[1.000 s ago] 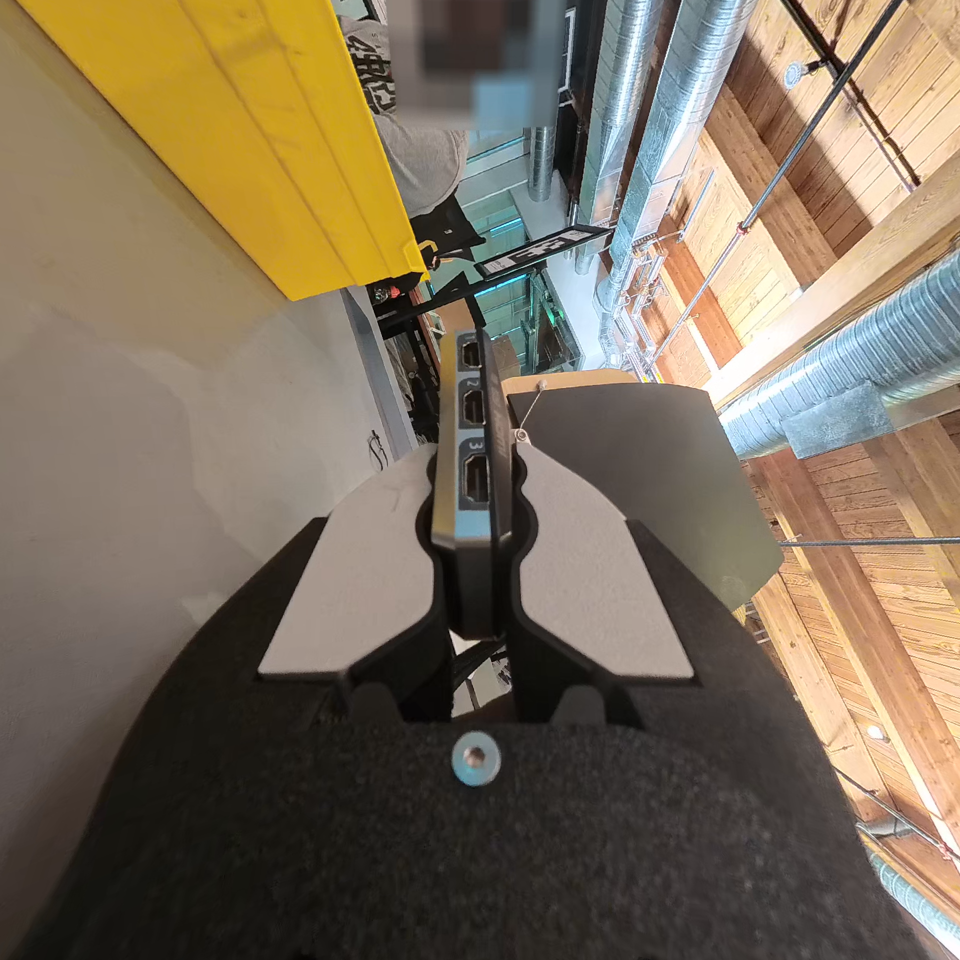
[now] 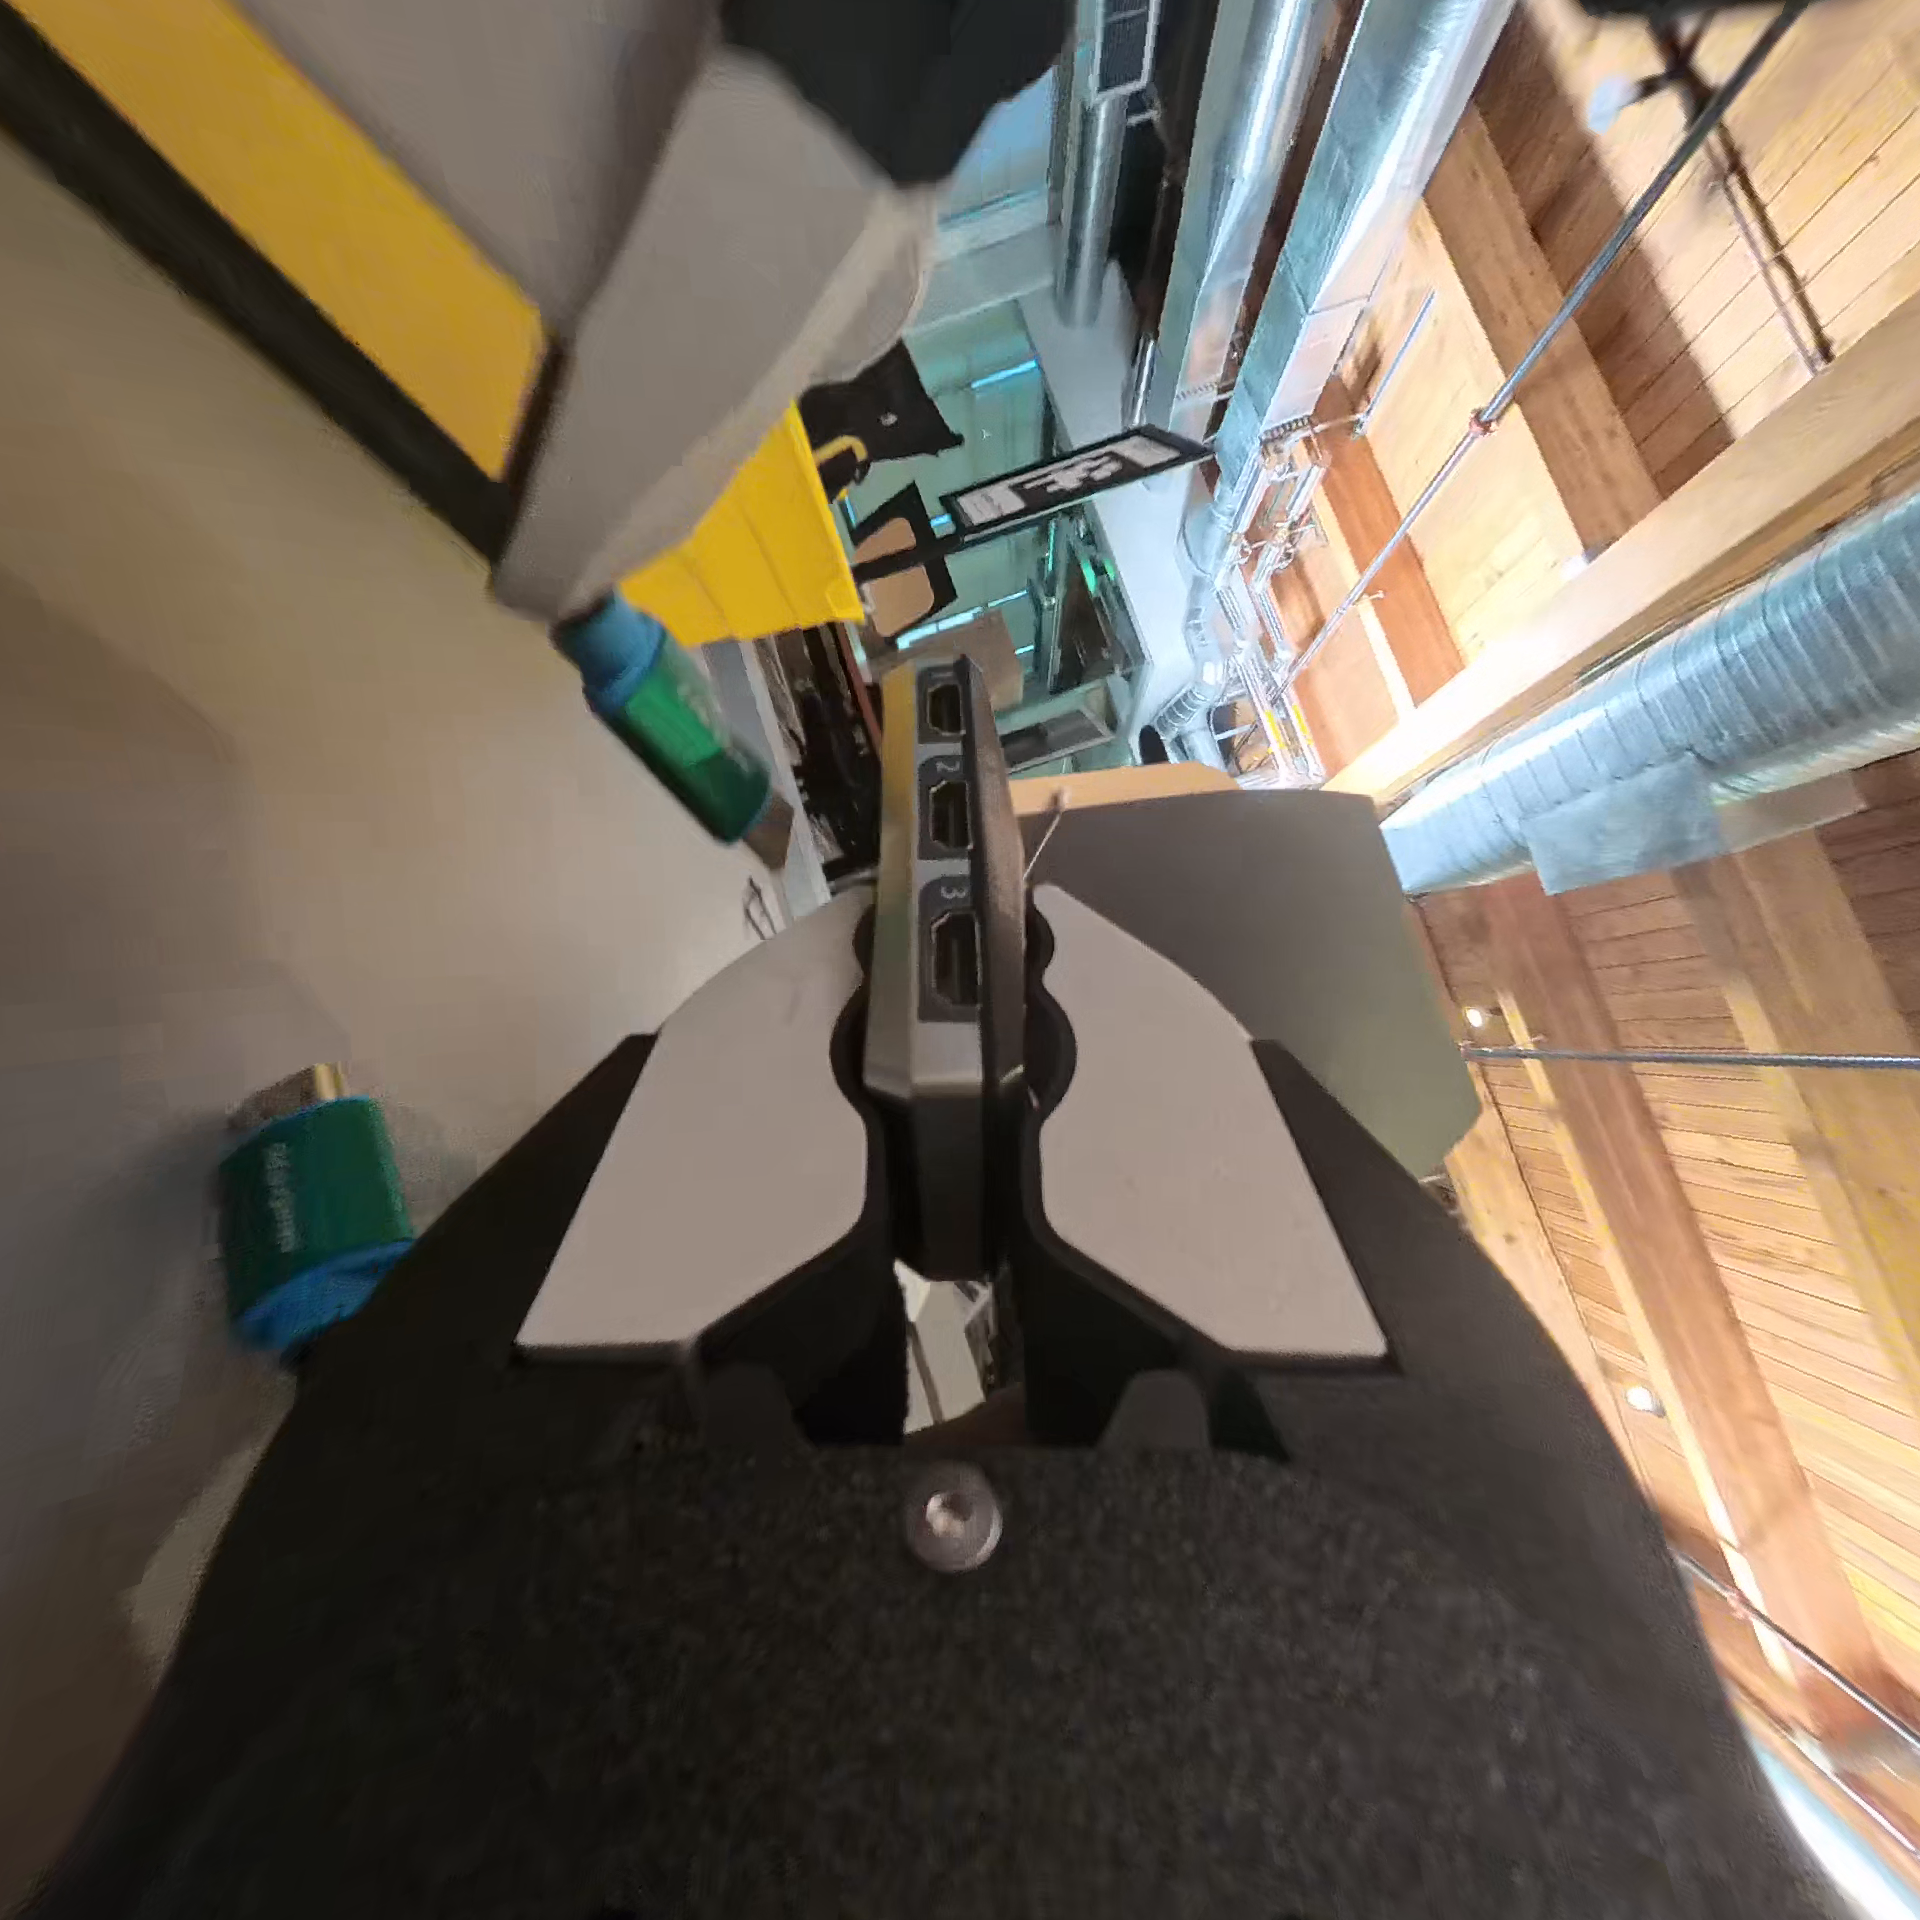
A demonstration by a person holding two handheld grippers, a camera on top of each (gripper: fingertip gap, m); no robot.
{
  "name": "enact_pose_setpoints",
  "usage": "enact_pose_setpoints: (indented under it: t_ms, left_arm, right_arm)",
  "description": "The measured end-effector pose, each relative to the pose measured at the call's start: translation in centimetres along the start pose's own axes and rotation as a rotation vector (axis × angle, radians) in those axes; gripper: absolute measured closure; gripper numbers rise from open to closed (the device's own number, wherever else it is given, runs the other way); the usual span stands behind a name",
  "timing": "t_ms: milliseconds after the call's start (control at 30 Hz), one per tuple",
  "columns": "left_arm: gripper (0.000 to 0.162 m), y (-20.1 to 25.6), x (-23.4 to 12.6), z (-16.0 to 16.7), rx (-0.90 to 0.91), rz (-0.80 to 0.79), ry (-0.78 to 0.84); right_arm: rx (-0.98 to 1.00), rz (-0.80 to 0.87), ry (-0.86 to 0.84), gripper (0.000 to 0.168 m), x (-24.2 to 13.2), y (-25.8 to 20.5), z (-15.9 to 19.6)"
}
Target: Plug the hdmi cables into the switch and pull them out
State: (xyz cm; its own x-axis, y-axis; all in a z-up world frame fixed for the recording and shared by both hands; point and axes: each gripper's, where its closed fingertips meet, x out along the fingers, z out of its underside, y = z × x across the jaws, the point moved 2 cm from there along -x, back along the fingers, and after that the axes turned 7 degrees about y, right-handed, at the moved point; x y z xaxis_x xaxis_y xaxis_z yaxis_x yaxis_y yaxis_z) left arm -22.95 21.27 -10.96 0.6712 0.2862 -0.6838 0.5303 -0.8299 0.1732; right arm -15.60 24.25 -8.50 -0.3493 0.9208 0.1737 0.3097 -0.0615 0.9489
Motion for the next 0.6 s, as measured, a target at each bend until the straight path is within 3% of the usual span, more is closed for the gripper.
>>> enact_pose_setpoints:
  t_ms: [267, 600]
  left_arm:
    - [0.156, -0.4, -0.5, -1.1, -0.108, 0.083, 0.103]
    - [0.156, -0.3, 0.0, -0.6, -0.075, 0.143, 0.045]
  right_arm:
    - [-0.058, 0.013, -0.002, 0.145, -0.1, -0.3, 1.0]
    - [-0.201, 0.052, 0.091, 0.145, -0.3, -0.3, 1.1]
